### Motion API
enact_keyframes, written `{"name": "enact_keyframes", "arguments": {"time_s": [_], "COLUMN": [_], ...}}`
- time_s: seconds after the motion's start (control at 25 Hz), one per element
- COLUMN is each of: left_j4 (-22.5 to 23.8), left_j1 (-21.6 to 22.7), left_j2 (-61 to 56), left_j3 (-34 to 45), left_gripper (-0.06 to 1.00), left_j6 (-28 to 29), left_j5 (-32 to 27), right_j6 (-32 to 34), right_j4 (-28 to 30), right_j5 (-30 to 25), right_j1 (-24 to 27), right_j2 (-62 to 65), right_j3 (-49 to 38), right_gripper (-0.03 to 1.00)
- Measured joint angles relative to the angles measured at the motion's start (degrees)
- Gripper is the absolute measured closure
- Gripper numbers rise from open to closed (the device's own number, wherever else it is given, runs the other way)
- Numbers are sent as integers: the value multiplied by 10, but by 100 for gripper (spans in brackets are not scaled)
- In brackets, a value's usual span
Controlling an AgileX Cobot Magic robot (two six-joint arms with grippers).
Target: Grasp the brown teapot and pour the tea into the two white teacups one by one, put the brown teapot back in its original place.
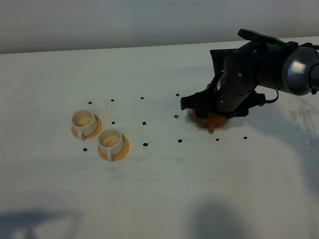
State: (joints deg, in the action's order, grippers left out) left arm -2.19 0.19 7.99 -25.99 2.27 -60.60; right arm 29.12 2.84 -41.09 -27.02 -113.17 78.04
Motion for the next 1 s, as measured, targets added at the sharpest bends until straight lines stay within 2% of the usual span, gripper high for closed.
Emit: {"name": "enact_keyframes", "arguments": {"time_s": [0.44,1.0], "left_j4": [0,0], "left_j1": [0,0], "left_j2": [0,0], "left_j3": [0,0], "left_gripper": [37,37], "left_j6": [0,-1], "left_j5": [0,0], "right_j6": [3,16], "right_j4": [0,13], "right_j5": [-12,2], "right_j1": [0,0], "right_j2": [-7,-7], "right_j3": [0,0], "right_gripper": [45,45]}}
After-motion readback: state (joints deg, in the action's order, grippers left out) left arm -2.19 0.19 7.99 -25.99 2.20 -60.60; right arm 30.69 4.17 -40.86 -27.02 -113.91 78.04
